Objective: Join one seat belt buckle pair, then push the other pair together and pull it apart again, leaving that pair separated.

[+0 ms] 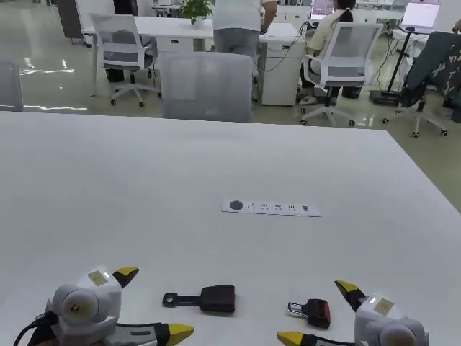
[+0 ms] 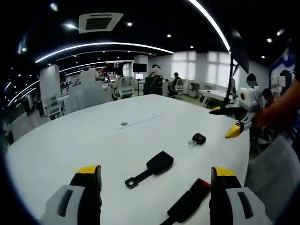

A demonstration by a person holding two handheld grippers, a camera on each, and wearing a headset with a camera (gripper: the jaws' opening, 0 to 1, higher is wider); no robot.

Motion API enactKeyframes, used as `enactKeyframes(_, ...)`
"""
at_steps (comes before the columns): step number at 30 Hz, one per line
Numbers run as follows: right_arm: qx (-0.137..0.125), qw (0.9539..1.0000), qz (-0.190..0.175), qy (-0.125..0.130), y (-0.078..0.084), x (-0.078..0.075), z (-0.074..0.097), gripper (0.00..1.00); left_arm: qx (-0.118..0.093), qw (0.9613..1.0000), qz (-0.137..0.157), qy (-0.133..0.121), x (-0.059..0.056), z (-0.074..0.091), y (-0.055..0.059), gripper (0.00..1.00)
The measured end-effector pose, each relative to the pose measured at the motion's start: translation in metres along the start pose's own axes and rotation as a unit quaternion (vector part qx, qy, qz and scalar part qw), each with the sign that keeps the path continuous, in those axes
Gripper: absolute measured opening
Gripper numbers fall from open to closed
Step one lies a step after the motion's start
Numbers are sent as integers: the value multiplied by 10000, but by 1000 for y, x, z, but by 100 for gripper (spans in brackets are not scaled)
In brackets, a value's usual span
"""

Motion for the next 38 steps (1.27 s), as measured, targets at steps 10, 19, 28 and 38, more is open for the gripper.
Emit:
enactKeyframes(10, -72, 9999, 34, 113, 2, 5, 28, 97, -38, 9998, 124, -135, 9, 27, 11, 99)
enactKeyframes(19, 48, 9996, -52, 261, 24, 8, 56, 97, -21, 9998, 159, -150, 1, 37, 22, 98)
enactKeyframes(28, 150, 9991, -183, 345, 37, 9, 61, 96, 58, 9994, 260, -218, -1, 37, 30, 98)
enactKeyframes(38, 266, 9982, -312, 432, 40, 9, 53, 94, 176, 9988, 360, -279, 2, 36, 38, 96)
Point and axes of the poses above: the centre of the closed fingertips' face, and the gripper's own axes: z roughly backward along the fingers, x roughly to its left, y roughly out of its underside, the point moved 5 cm from there along z, roughly backward along the fingers, and after that the axes turned 1 degree about -z, right-handed, at the moved point
